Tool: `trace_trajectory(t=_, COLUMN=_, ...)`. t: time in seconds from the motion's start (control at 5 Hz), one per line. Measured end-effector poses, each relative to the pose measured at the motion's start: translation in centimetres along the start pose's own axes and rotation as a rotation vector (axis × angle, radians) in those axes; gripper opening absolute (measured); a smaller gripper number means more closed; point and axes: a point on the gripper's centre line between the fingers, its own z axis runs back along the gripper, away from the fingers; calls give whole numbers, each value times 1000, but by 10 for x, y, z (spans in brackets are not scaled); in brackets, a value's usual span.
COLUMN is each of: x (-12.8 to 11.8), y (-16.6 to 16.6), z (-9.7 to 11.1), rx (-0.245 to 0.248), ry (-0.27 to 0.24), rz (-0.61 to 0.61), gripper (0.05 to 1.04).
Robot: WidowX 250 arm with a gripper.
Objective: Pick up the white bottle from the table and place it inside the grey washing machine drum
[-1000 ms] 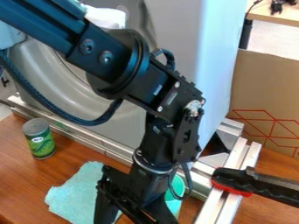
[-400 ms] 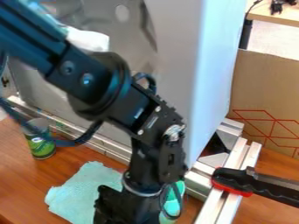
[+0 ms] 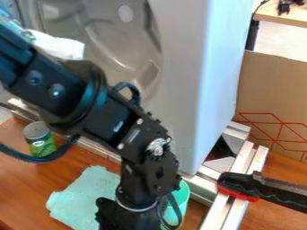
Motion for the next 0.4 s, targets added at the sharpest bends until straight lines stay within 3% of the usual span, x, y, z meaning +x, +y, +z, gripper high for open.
trace_trajectory(t=0.2, x=2, y=3, z=6, rx=9, ry=-45, rz=34, gripper=569)
trace_trajectory(t=0.4, x=-1, y=5, z=8, rx=8, ry=-30, rz=40, gripper=568)
